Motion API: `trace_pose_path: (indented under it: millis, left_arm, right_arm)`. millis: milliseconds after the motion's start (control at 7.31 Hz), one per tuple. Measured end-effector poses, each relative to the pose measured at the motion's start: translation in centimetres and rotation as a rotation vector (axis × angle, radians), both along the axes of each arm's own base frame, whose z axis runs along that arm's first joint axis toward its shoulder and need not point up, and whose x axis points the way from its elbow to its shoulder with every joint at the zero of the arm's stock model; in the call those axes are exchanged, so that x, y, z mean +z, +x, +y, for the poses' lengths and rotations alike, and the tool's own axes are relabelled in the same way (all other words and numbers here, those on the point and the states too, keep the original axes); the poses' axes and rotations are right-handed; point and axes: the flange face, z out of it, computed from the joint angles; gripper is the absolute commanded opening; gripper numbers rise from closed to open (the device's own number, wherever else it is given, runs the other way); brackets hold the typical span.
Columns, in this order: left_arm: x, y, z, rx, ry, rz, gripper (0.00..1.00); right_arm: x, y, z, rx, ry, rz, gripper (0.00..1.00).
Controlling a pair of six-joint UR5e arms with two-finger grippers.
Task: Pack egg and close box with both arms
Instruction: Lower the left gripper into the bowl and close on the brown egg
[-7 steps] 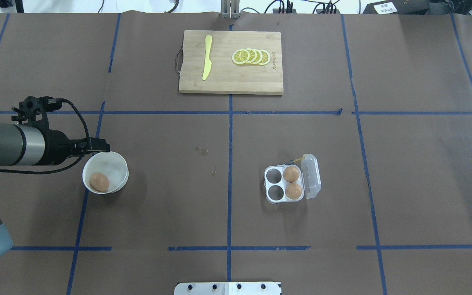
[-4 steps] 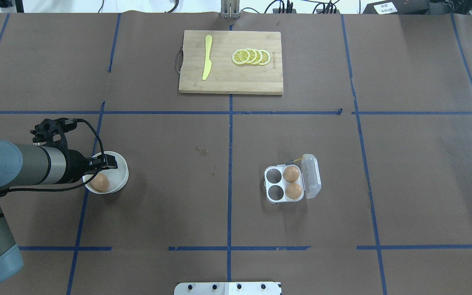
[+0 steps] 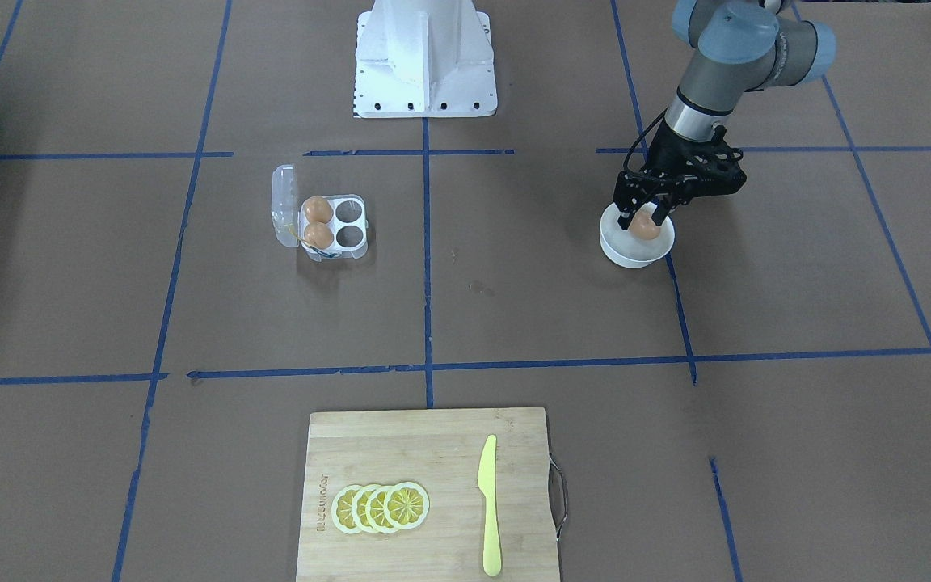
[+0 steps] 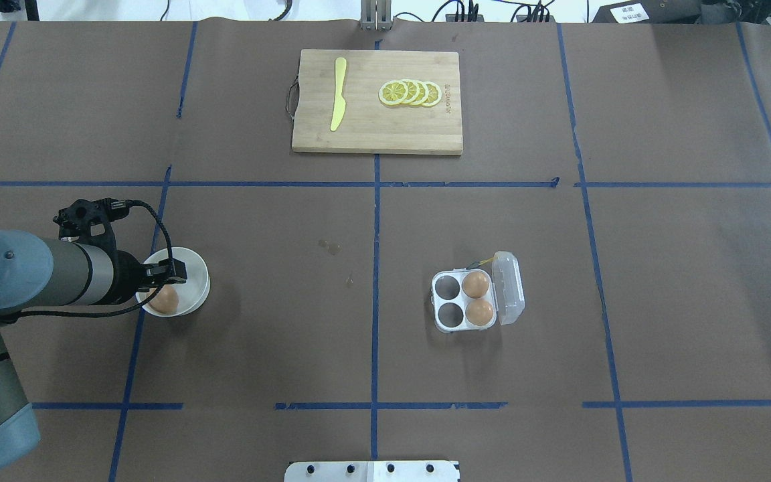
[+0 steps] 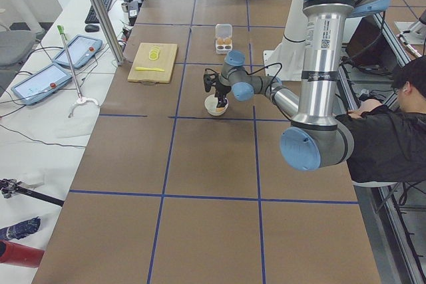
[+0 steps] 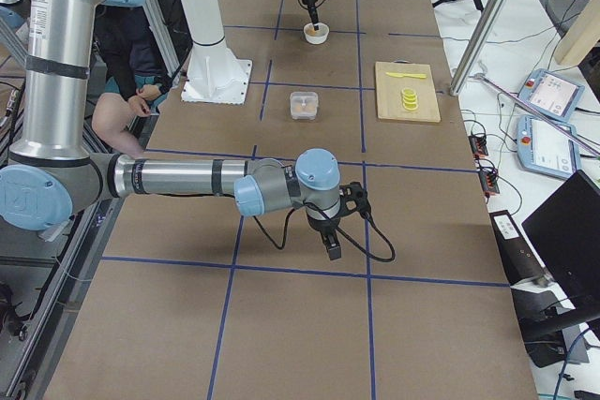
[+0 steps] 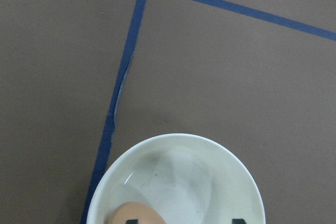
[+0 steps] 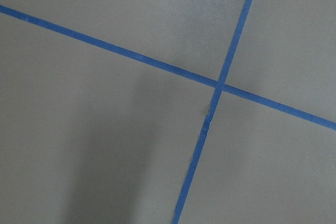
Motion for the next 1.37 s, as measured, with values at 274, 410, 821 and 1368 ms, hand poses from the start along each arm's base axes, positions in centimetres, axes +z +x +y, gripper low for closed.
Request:
trace_pose_path:
  millis: [274, 410, 821, 1368]
  left_arm:
    - [0.2, 0.4, -0.1, 0.011, 0.003, -0.016, 0.67]
    - [0.1, 0.6, -0.1, 0.015, 0.003, -0.018, 0.67]
    - [0.4, 1.2, -0.1, 0.03, 0.01, -0.03, 0.67]
    - [0.7, 1.5, -0.2, 0.058, 0.031, -0.054, 0.69]
  right_arm:
    - [0.1, 0.0, 0.0, -0.001, -0.001, 0.0, 1.0]
    - [0.1, 0.0, 0.0, -0.001, -0.001, 0.0, 1.0]
    - [0.2, 0.0, 0.0, -0.001, -0.002, 0.0, 1.0]
    - [0.2, 0.0, 0.0, 0.0, -0.003, 0.001, 1.0]
